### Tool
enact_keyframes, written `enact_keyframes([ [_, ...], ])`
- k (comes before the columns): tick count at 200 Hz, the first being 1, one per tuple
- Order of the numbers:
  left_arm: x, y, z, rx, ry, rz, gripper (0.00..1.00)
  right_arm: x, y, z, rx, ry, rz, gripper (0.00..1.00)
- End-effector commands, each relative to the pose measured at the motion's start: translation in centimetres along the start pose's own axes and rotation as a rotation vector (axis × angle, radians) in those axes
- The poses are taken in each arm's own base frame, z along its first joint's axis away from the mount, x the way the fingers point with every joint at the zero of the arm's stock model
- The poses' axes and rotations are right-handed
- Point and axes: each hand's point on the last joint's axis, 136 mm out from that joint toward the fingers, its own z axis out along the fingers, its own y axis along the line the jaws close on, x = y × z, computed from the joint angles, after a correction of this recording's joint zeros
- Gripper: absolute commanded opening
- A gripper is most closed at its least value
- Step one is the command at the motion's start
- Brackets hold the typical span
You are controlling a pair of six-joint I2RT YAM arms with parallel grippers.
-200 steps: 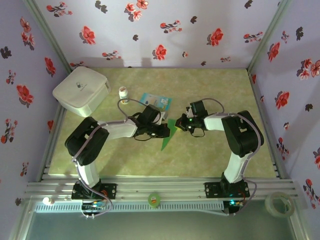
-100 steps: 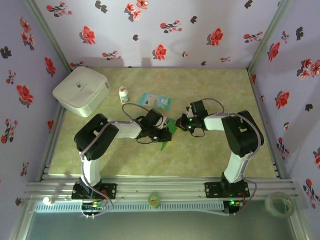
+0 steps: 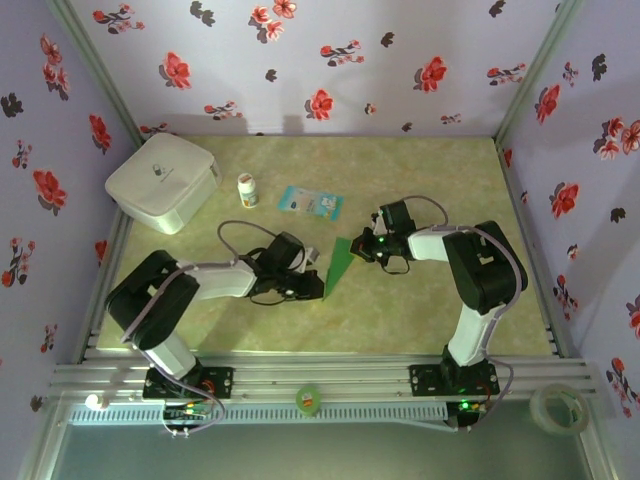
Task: Fold a paper plane with a square sheet of paper (pick it up from the middle)
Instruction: Fold the wing for the fifth time at the center of the table, then move a paper plane to the center of the table.
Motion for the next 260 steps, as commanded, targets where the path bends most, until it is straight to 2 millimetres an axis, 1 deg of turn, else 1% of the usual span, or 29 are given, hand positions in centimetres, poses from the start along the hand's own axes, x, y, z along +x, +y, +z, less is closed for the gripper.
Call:
enact_keyframes([
  [1,-3.2,-0.5,-1.4,-0.007,-0.104,-0.022,0.14,-0.5,2.5,-1.3,-0.047,-0.017,-0.055,0.09],
  [14,-4.8,-0.1,-1.6,-0.014,-0.129,-0.045,0.14,-1.0,3.6,-2.6,-0.059,-0.061,-0.079,0.15],
  [25,-5.7,0.2,-1.5,-0.033,-0.134,-0.053,0.15,-1.2,3.9,-3.7,-0.041,-0.095,-0.09,0.2],
  [34,-6.3,0.6,-1.2,-0.05,-0.131,-0.059,0.16,-1.2,3.5,-4.4,-0.019,-0.114,-0.086,0.24],
  [48,-6.8,0.6,-0.5,-0.056,-0.115,-0.051,0.21,-1.1,3.2,-5.3,-0.01,-0.137,-0.08,0.25],
  [67,-7.1,0.3,0.4,-0.045,-0.081,-0.042,0.24,-0.3,2.5,-5.7,0.001,-0.143,-0.06,0.25],
  [102,-6.9,0.0,1.4,-0.015,-0.033,-0.014,0.32,1.1,1.4,-5.9,-0.001,-0.142,-0.021,0.26],
  [142,-6.1,0.3,2.3,-0.007,0.023,-0.008,0.32,1.9,0.4,-5.8,0.014,-0.129,0.001,0.26],
  [177,-5.8,0.6,2.7,-0.018,0.053,-0.004,0.34,2.1,-0.1,-5.4,0.021,-0.119,0.013,0.27],
  [221,-5.2,1.1,3.2,-0.037,0.086,0.006,0.34,2.1,0.0,-5.0,0.009,-0.111,0.023,0.27],
  [260,-4.8,0.4,3.7,-0.018,0.115,0.029,0.33,2.3,0.0,-4.5,-0.002,-0.1,0.03,0.27],
])
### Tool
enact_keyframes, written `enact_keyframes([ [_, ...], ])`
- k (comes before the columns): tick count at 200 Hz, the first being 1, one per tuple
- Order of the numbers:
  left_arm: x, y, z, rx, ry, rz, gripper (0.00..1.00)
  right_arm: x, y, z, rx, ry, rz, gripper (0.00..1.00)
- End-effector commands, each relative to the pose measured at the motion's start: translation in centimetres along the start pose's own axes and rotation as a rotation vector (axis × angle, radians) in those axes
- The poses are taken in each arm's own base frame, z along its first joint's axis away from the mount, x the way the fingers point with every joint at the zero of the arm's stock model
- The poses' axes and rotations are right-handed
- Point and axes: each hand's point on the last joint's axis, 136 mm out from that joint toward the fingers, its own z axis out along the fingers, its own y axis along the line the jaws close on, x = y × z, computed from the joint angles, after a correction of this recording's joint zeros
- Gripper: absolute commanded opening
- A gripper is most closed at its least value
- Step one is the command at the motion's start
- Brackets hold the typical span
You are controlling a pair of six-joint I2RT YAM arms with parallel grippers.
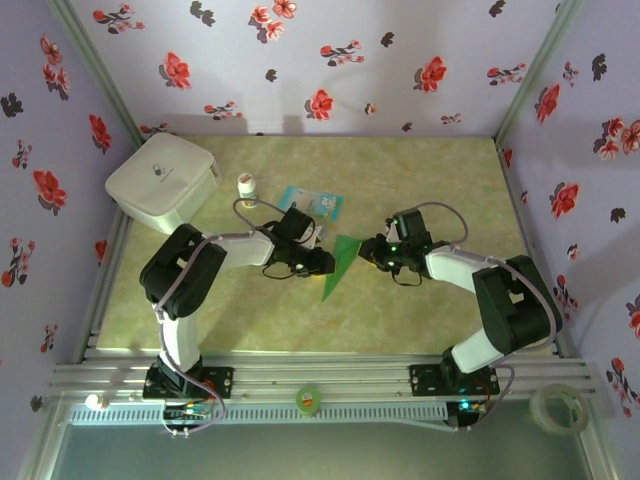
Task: Fold a paper plane with a square sheet of paper (pick it up from the middle)
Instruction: Move a paper plane to the center of the table.
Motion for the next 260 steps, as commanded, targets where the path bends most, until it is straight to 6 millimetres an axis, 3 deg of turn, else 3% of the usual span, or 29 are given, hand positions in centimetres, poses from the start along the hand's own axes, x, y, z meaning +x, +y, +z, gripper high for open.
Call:
enact_keyframes([
  [1,1.0,-0.5,0.8,0.015,0.059,0.033,0.33,0.2,-0.3,0.5,-0.009,0.007,0.02,0.27],
  [77,0.7,-1.1,0.7,0.039,0.041,0.056,0.26,0.5,-0.5,1.0,-0.008,0.02,0.028,0.27],
  [110,0.2,-2.1,0.0,0.065,0.005,0.086,0.11,0.5,-0.4,0.8,-0.005,0.013,0.023,0.27],
  [137,-0.5,-2.7,-1.5,0.056,-0.068,0.107,0.06,0.3,-0.4,0.1,0.012,-0.007,0.014,0.27],
  [157,-0.8,-1.7,-3.0,-0.045,-0.14,0.114,0.04,0.0,-0.2,-0.5,0.021,-0.033,0.006,0.27],
  [195,-0.8,2.3,-6.0,-0.4,-0.236,0.092,0.03,-0.1,0.2,-0.7,0.013,-0.03,0.005,0.27],
  [260,0.4,2.7,-5.4,-0.531,-0.204,0.122,0.03,0.1,0.3,-0.3,0.007,-0.022,0.008,0.27],
])
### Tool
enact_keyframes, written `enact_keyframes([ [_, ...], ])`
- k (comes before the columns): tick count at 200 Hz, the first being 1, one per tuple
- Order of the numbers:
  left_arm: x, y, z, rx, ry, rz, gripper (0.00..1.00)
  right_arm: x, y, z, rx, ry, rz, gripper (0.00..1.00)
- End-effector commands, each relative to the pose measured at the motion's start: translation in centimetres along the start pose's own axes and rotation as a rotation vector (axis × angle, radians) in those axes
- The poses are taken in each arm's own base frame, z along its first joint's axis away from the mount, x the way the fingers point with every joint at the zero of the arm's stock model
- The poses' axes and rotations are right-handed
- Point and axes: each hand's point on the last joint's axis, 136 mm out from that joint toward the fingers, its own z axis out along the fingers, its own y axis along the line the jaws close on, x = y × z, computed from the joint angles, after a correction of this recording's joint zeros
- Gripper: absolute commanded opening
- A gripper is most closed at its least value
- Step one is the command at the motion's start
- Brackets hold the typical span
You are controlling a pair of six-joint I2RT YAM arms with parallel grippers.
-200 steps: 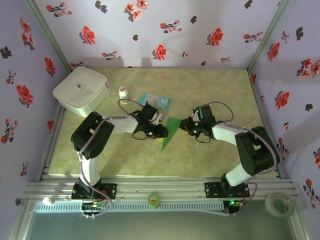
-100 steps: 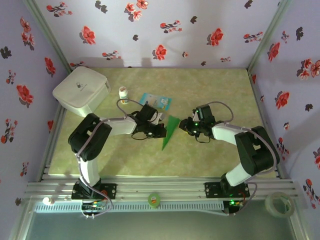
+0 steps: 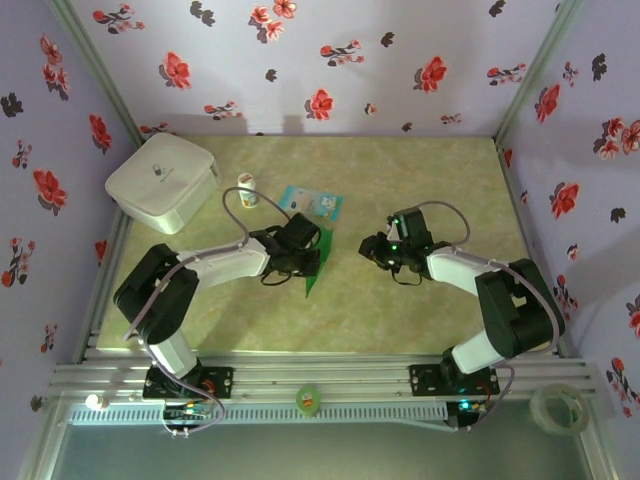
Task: Fold a paper plane with a square sheet of paper (pick it up from the middle)
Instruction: Move a paper plane to the center of the table.
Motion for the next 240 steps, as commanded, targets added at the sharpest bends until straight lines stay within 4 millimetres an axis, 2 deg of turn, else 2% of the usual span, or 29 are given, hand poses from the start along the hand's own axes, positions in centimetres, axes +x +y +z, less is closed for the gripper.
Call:
enact_keyframes([
  [1,0.3,0.8,0.1,-0.095,0.007,0.018,0.03,0.5,-0.4,0.2,0.018,0.01,0.013,0.27],
  [63,0.8,0.0,0.9,-0.087,0.027,0.036,0.05,0.6,-0.6,0.3,0.023,0.016,0.012,0.27],
  [151,0.8,-1.2,1.2,-0.04,0.049,0.06,0.13,0.8,-0.9,0.8,0.026,0.031,0.018,0.27],
  [240,1.2,-1.7,2.0,-0.019,0.082,0.082,0.17,1.0,-1.1,1.1,0.029,0.042,0.022,0.27],
])
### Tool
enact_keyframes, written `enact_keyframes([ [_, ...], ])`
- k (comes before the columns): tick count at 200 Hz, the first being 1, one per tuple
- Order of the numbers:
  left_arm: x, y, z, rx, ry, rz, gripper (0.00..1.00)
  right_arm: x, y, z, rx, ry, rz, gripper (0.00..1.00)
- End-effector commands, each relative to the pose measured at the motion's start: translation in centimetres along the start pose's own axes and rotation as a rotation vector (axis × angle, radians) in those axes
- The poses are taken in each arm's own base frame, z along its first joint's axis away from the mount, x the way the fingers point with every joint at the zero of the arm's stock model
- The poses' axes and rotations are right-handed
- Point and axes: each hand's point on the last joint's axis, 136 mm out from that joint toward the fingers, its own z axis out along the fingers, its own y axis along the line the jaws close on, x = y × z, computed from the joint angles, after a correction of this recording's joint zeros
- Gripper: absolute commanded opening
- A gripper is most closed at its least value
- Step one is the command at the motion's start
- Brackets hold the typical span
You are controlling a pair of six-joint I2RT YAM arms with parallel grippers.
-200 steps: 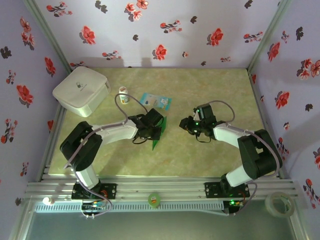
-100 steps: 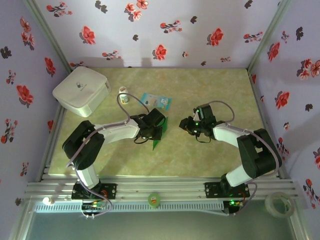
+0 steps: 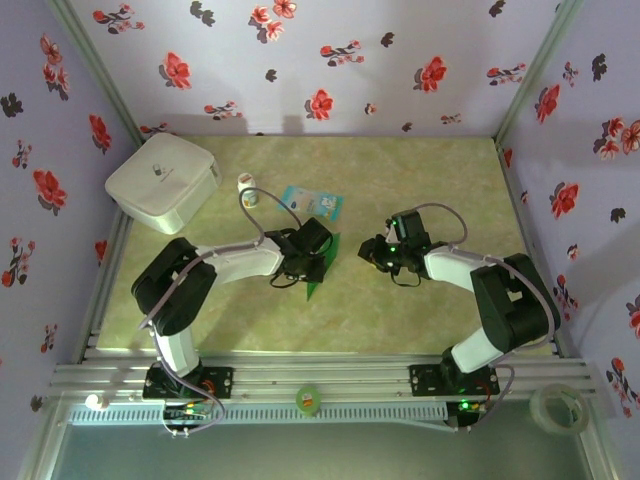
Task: Fold a paper plane with a square sheet of paper (pick it up from the middle)
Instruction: Move a paper plane to the center of the table.
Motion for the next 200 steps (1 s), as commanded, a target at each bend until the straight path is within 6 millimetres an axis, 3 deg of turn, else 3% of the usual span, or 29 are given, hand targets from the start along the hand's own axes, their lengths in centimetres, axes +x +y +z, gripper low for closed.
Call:
enact_keyframes([
  [1,-0.2,-0.9,0.1,0.017,0.013,0.034,0.17,0.5,-0.2,0.3,0.005,0.017,0.009,0.27],
  [98,0.9,-0.4,1.9,-0.098,0.05,0.065,0.17,0.4,-0.1,0.1,0.015,0.014,-0.003,0.27],
  [151,0.7,0.5,0.6,-0.216,-0.002,0.018,0.12,0.3,-0.3,-0.4,0.038,-0.003,-0.021,0.27],
  [200,1.6,1.3,1.1,-0.253,0.02,-0.044,0.13,0.6,-0.8,-0.4,0.045,0.0,-0.024,0.27],
])
